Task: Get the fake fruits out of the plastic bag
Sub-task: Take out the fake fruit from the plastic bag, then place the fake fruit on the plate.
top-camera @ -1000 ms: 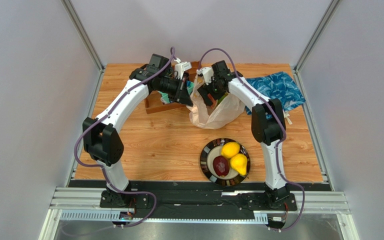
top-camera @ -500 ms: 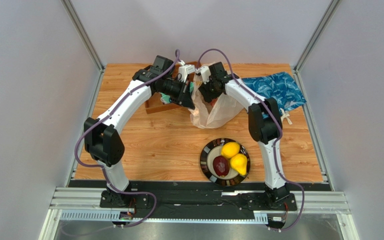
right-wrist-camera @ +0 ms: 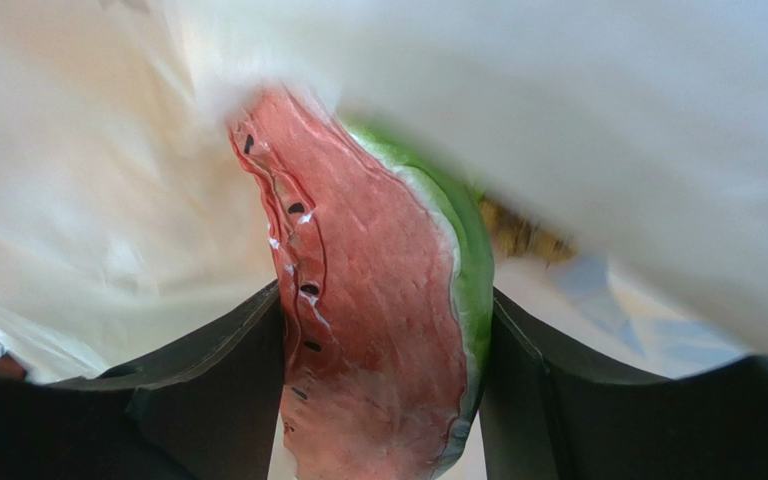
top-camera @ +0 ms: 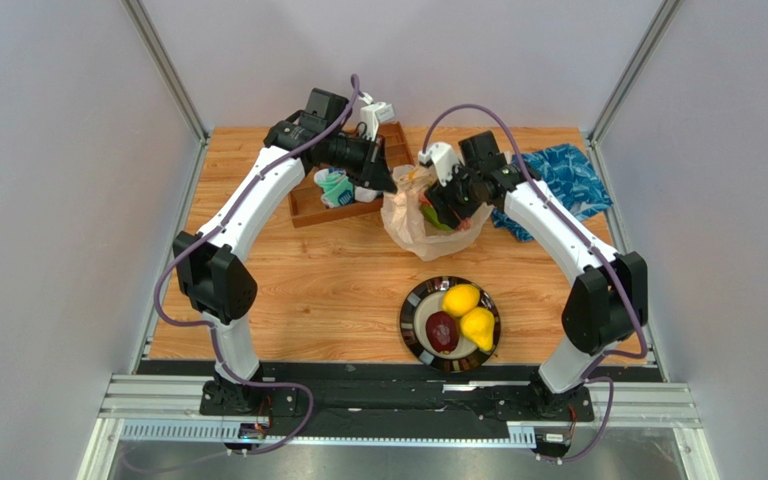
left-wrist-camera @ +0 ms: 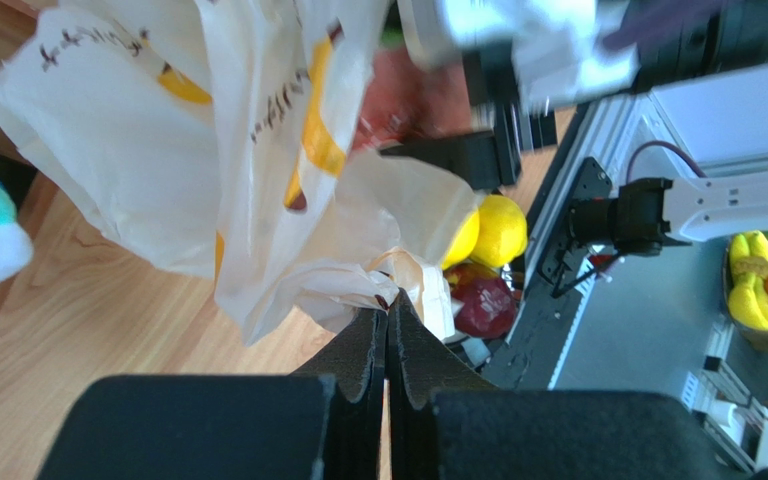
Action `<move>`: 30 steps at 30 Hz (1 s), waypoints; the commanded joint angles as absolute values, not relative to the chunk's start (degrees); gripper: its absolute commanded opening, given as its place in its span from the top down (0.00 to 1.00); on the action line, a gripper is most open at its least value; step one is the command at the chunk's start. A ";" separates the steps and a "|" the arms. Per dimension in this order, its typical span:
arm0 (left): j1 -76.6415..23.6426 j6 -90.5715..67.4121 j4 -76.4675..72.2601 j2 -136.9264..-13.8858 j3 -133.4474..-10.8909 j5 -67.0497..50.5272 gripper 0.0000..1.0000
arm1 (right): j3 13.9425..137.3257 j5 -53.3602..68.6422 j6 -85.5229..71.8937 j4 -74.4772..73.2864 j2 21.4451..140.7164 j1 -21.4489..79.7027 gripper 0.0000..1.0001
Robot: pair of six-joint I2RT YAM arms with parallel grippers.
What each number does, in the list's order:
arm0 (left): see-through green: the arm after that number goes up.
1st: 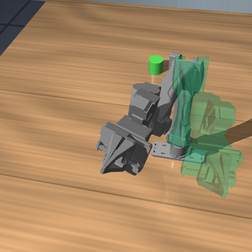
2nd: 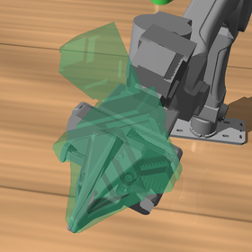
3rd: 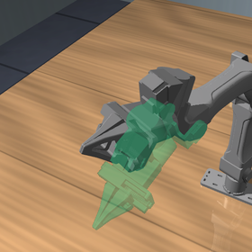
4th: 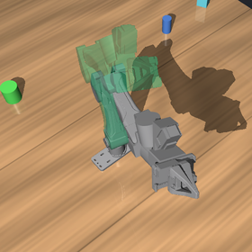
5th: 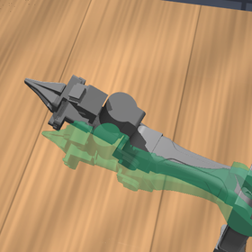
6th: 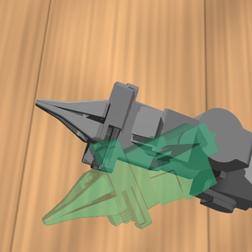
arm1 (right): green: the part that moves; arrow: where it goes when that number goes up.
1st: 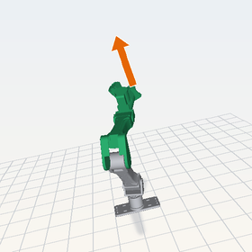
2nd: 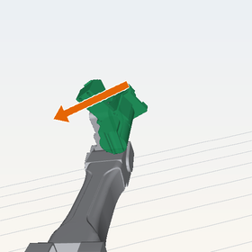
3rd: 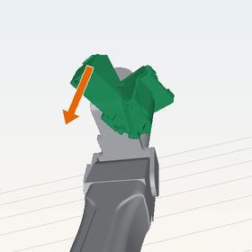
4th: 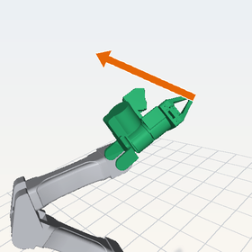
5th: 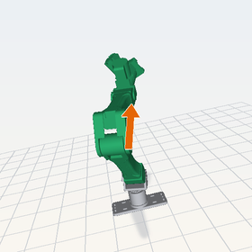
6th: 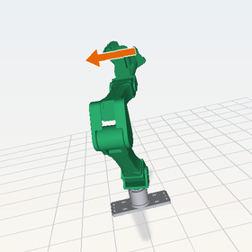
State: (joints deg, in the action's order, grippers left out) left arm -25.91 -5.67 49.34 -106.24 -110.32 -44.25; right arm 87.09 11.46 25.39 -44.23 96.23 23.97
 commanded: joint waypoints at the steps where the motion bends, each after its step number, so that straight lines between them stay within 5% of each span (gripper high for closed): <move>1: -26.19 -5.54 47.72 -106.26 -113.55 -41.58 1.00 | 77.64 10.38 33.30 -51.15 88.80 24.35 0.61; 8: -25.93 -4.92 47.81 -105.21 -114.96 -40.17 1.00 | 76.45 1.40 34.45 -50.09 82.10 24.00 0.60; 13: -25.93 -4.31 48.42 -105.47 -114.78 -38.85 0.97 | 77.35 21.67 44.37 -54.41 72.71 25.04 0.57; 14: -25.84 -3.96 48.78 -105.47 -115.05 -38.24 0.60 | 77.17 21.53 46.99 -54.49 69.99 26.27 0.56; 15: -25.75 -3.43 49.39 -105.56 -115.31 -37.10 0.36 | 77.60 20.84 48.15 -56.49 68.92 30.19 0.57; 17: -24.71 -2.12 52.81 -106.17 -117.23 -38.83 0.01 | 78.13 19.86 52.35 -60.62 67.07 34.34 0.57; 24: -21.36 -0.09 53.52 -99.15 -116.63 -40.09 0.01 | 68.47 18.55 73.50 -66.70 62.75 44.81 0.53; 30: -19.60 2.98 54.23 -87.03 -109.53 -37.09 0.01 | 67.85 16.35 86.74 -62.24 75.04 50.09 0.53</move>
